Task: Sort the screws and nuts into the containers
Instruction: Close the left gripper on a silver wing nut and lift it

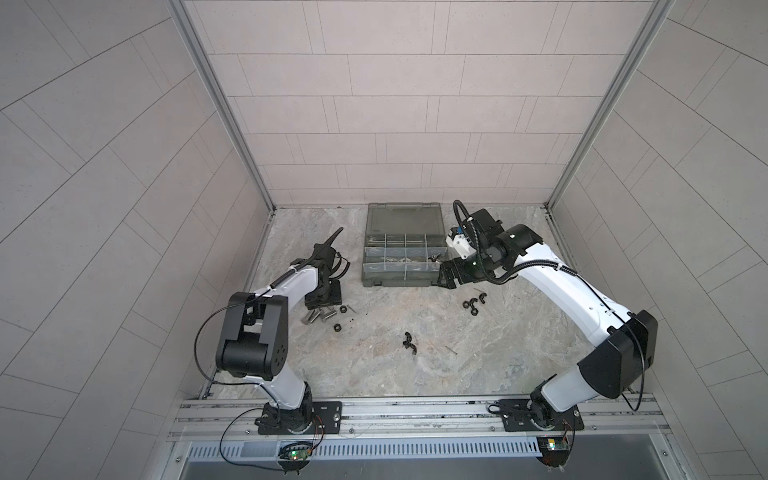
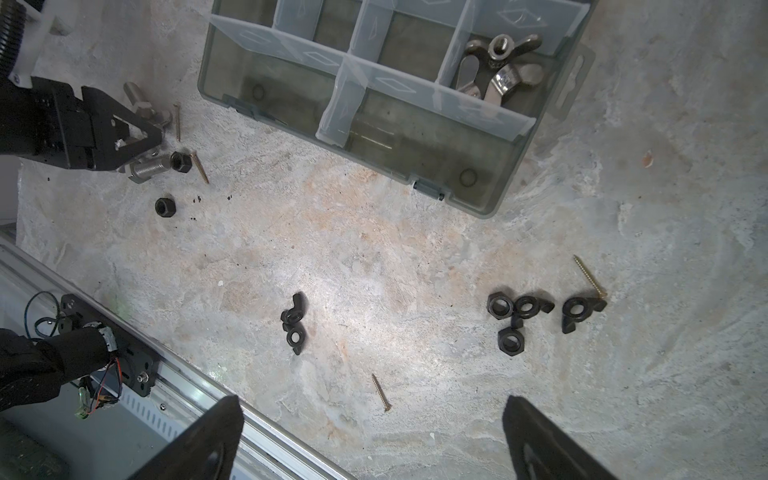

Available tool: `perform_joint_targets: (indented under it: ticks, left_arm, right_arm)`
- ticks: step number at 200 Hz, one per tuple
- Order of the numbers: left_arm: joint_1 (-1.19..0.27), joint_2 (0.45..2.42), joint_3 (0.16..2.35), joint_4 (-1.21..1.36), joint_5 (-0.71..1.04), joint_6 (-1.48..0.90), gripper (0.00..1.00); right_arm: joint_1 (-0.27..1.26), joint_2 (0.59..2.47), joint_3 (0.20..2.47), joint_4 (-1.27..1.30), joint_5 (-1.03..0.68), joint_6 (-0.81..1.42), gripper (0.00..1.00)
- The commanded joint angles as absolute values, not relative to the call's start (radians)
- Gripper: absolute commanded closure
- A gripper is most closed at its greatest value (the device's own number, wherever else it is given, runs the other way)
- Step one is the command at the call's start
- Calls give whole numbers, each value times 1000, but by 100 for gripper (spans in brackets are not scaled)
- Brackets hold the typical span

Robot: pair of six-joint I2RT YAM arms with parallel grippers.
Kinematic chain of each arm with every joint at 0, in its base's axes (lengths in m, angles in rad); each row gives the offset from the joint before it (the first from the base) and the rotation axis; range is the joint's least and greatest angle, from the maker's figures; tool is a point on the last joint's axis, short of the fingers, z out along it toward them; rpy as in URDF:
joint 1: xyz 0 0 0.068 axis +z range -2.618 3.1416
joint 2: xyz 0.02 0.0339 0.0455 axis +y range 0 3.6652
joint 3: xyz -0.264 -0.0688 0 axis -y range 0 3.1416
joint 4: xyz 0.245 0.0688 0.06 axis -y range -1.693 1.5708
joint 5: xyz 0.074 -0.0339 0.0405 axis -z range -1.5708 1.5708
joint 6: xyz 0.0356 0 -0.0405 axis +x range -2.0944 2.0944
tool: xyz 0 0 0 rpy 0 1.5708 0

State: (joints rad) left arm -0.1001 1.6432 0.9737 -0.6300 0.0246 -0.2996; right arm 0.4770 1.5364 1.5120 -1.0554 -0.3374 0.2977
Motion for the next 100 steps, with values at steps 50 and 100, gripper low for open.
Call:
perform_joint_targets:
  ticks: [50, 100]
  left_arm:
    - [-90, 1702, 1000, -632, 32, -309, 50]
    - [-89, 1726, 1032, -638, 31, -304, 53]
  right_arm:
    - [474, 1486, 1508, -1043, -369, 285, 1]
    - [472, 1486, 1496, -1032, -377, 287, 1]
